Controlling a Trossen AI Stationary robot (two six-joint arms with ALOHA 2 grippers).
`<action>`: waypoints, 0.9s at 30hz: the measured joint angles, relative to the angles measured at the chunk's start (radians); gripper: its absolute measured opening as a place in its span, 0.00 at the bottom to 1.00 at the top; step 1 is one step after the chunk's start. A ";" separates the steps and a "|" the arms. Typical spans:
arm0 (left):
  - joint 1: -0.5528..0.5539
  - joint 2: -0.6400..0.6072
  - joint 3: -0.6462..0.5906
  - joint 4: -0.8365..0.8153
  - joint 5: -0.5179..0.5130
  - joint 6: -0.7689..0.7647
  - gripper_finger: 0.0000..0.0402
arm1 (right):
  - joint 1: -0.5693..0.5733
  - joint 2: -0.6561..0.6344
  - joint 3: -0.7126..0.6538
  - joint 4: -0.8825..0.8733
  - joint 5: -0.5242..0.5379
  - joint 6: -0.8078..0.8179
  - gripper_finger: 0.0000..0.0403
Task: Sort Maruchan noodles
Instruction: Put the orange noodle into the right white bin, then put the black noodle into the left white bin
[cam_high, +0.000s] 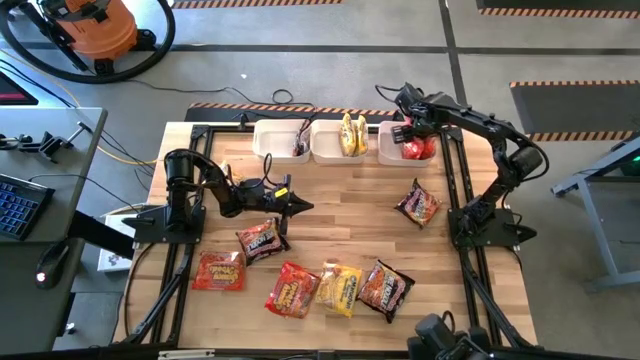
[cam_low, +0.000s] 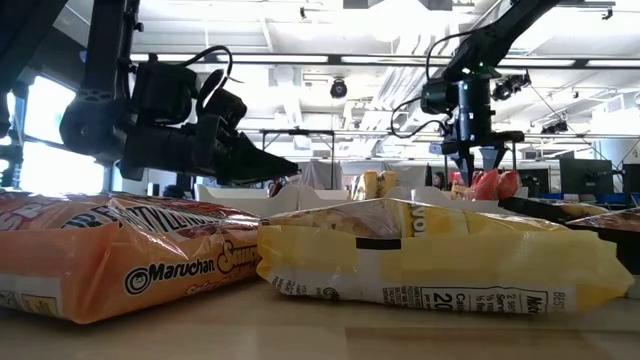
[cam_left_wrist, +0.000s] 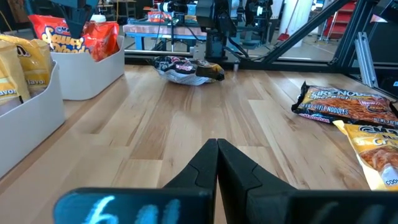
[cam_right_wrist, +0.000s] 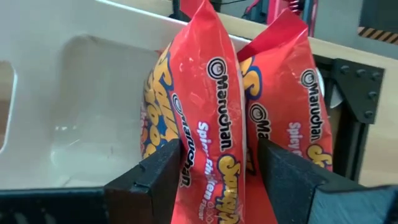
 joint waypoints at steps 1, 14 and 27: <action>0.000 0.000 0.000 0.000 0.000 0.000 0.00 | 0.000 0.000 0.000 -0.001 0.007 0.000 0.47; 0.000 0.000 0.000 0.000 0.000 0.000 0.00 | 0.003 0.000 0.024 -0.073 0.043 -0.007 0.55; 0.000 0.000 0.000 0.005 0.000 0.004 0.00 | 0.045 -0.023 0.236 -0.202 0.133 -0.111 0.54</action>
